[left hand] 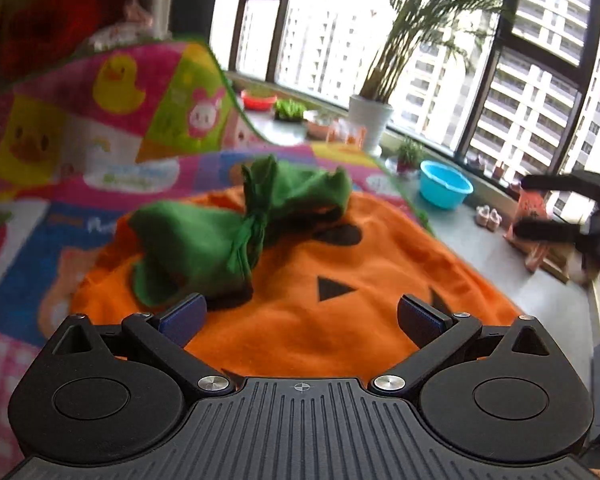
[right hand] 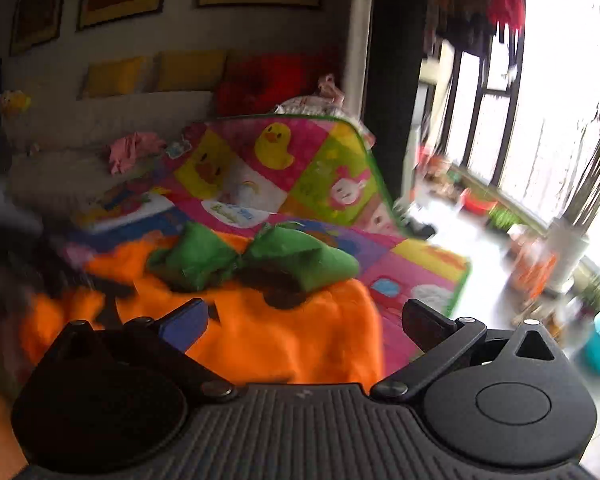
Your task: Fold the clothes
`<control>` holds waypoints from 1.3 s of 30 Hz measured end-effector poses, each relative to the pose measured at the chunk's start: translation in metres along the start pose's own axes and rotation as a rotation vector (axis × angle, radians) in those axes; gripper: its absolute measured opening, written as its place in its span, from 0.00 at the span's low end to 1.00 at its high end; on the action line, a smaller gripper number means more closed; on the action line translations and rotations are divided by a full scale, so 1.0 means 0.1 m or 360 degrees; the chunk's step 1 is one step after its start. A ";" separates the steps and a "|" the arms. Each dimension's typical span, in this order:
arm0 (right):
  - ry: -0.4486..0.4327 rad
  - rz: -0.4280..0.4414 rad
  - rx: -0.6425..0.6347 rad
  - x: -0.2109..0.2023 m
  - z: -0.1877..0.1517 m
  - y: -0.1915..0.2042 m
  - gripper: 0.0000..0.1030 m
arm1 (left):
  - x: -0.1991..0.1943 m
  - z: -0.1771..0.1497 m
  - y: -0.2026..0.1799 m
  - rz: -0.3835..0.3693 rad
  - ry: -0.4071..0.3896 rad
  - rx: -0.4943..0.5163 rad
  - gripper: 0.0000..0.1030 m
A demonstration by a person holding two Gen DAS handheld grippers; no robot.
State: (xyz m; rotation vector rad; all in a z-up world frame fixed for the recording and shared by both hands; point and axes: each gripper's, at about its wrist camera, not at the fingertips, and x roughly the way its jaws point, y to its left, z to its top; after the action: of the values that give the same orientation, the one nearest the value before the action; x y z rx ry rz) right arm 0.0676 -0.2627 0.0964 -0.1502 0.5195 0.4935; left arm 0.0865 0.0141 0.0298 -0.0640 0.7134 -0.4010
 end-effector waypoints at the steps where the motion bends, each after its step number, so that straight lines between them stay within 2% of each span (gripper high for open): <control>1: 0.0050 0.0089 0.0094 0.20 0.13 -0.04 1.00 | 0.10 -0.03 0.06 -0.0013 0.0043 -0.0011 1.00; 5: 0.0299 0.0420 0.0421 1.07 0.47 -0.14 1.00 | 0.33 -0.16 0.27 -0.0069 0.0205 -0.0081 1.00; 7: 0.0495 0.0547 0.0516 1.62 0.53 -0.06 1.00 | 0.39 -0.19 0.35 -0.0111 0.0255 -0.0113 1.00; 9: 0.0718 0.0646 0.0618 2.18 0.54 0.05 1.00 | 0.40 -0.22 0.40 -0.0145 0.0265 -0.0144 1.00; 12: 0.1133 0.0875 0.0937 2.94 0.40 0.21 1.00 | 0.36 -0.25 0.43 -0.0178 0.0233 -0.0176 1.00; 13: 0.1183 0.0929 0.1010 3.11 0.41 0.24 1.00 | 0.34 -0.26 0.44 -0.0181 0.0224 -0.0173 1.00; 14: 0.1135 0.0961 0.1012 3.25 0.50 0.27 1.00 | 0.33 -0.27 0.44 -0.0185 0.0215 -0.0170 1.00; 15: 0.1009 0.0932 0.0932 3.34 0.66 0.30 1.00 | 0.32 -0.28 0.44 -0.0188 0.0206 -0.0167 1.00; 16: 0.0809 0.0849 0.0803 3.38 0.83 0.31 1.00 | 0.30 -0.29 0.44 -0.0192 0.0197 -0.0164 1.00; 18: 0.0403 0.0591 0.0493 3.39 1.15 0.34 1.00 | 0.28 -0.31 0.45 -0.0199 0.0184 -0.0163 1.00; 19: 0.0245 0.0442 0.0373 3.37 1.26 0.34 1.00 | 0.26 -0.30 0.46 -0.0206 0.0189 -0.0179 1.00; 20: 0.0152 0.0319 0.0299 3.34 1.35 0.33 1.00 | 0.25 -0.30 0.47 -0.0213 0.0194 -0.0197 1.00; 21: 0.0100 0.0256 0.0270 3.28 1.42 0.29 1.00 | 0.24 -0.29 0.49 -0.0221 0.0197 -0.0218 1.00; 24: 0.0059 0.0352 0.0314 3.02 1.44 0.08 1.00 | 0.23 -0.28 0.56 -0.0241 0.0208 -0.0276 1.00; 26: 0.0060 0.0320 0.0315 2.81 1.37 -0.17 1.00 | 0.25 -0.27 0.57 -0.0241 0.0225 -0.0265 1.00; 28: 0.0123 0.0258 0.0312 2.70 1.22 -0.30 1.00 | 0.31 -0.25 0.53 -0.0231 0.0237 -0.0220 1.00; 32: 0.0324 0.0210 0.0420 2.53 0.64 -0.57 1.00 | 0.34 -0.14 0.56 -0.0190 0.0250 -0.0217 1.00; 34: 0.0413 0.0219 0.0510 2.62 0.37 -0.63 1.00 | 0.42 0.04 0.65 -0.0075 0.0179 -0.0213 1.00; 36: 0.0442 0.0226 0.0572 2.68 0.16 -0.68 1.00 | 0.50 0.23 0.75 0.0039 0.0109 -0.0208 1.00; 39: 0.0331 0.0228 0.0575 2.64 0.02 -0.68 1.00 | 0.62 0.51 0.89 0.0211 0.0003 -0.0201 1.00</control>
State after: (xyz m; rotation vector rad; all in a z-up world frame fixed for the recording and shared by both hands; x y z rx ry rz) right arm 0.3005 -0.2124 -0.0354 0.1851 0.8180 0.5180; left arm 0.1915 0.0686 0.0124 -0.1345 0.7402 -0.2291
